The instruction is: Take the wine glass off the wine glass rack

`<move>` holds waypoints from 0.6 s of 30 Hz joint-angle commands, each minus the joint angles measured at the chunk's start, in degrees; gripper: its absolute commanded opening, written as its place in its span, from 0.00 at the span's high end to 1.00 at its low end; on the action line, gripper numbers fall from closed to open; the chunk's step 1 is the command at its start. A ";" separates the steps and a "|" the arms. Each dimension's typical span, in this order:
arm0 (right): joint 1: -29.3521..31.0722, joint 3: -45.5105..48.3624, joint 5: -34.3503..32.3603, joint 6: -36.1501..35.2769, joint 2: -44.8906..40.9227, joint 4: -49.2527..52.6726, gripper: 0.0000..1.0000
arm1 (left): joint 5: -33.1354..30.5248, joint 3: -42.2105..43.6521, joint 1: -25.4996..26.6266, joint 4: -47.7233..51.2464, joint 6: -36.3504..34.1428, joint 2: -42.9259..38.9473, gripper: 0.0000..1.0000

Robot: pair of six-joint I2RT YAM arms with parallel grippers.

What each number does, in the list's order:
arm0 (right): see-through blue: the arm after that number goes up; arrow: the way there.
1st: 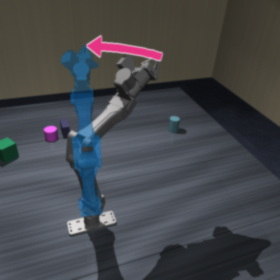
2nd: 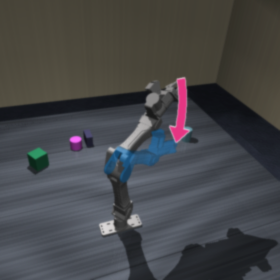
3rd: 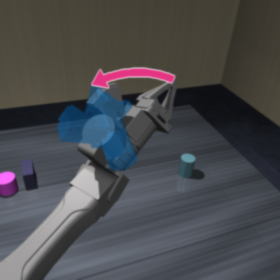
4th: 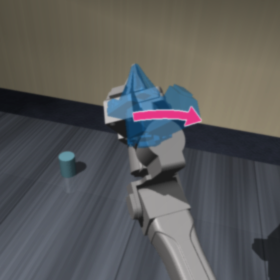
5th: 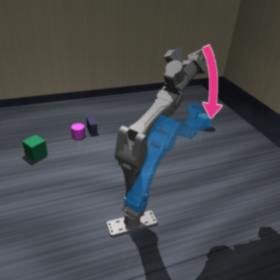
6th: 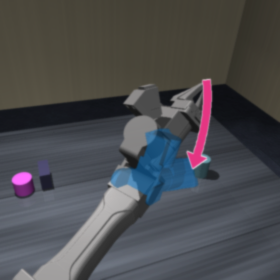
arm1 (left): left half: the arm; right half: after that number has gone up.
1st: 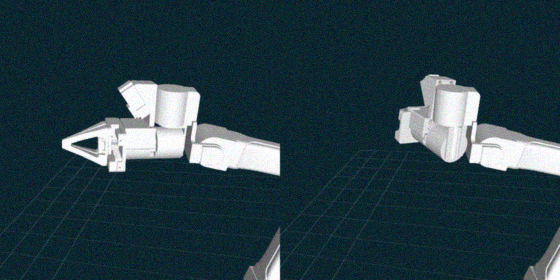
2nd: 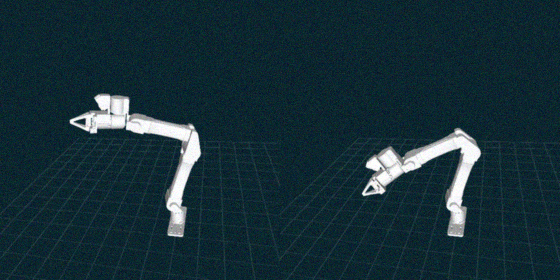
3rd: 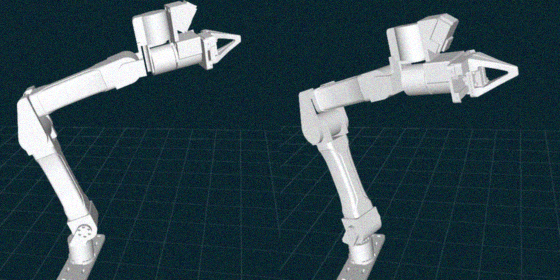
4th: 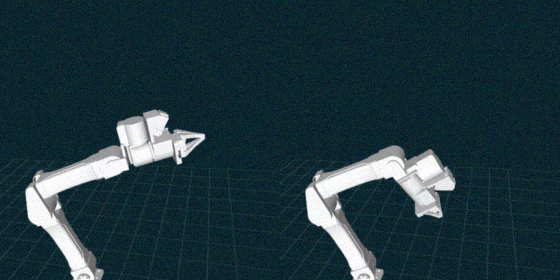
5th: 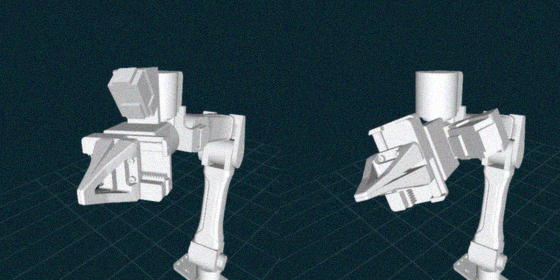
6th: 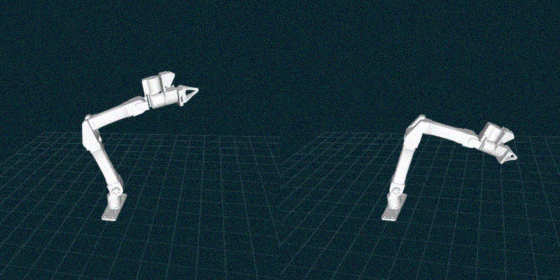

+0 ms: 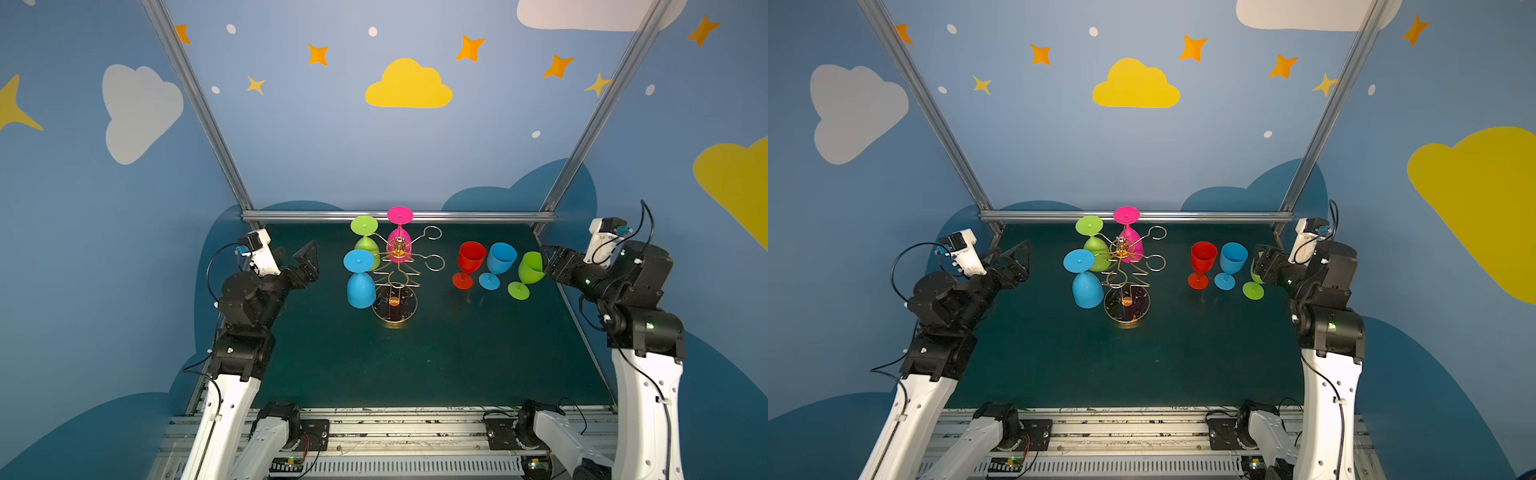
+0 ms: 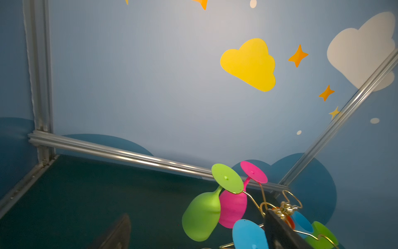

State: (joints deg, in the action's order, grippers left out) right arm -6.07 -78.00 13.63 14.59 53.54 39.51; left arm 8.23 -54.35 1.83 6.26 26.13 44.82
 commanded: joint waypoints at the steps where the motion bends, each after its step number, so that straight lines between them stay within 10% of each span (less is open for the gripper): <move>1: 3.28 3.79 1.62 1.38 -1.24 -4.56 0.23 | 15.87 -1.94 -2.59 6.54 5.77 1.28 0.11; 10: 11.09 12.22 -0.17 0.28 -2.54 -8.27 0.24 | 38.06 1.96 -6.29 4.06 16.36 3.60 0.29; 18: 14.42 19.34 0.66 2.68 -2.91 -14.10 0.24 | 42.01 5.35 -6.22 2.42 20.06 4.11 0.31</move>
State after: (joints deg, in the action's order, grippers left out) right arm 7.11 -59.09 14.15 16.34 51.42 29.76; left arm 46.30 -49.19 -4.14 10.52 44.10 48.64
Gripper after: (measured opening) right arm 0.765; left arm 0.687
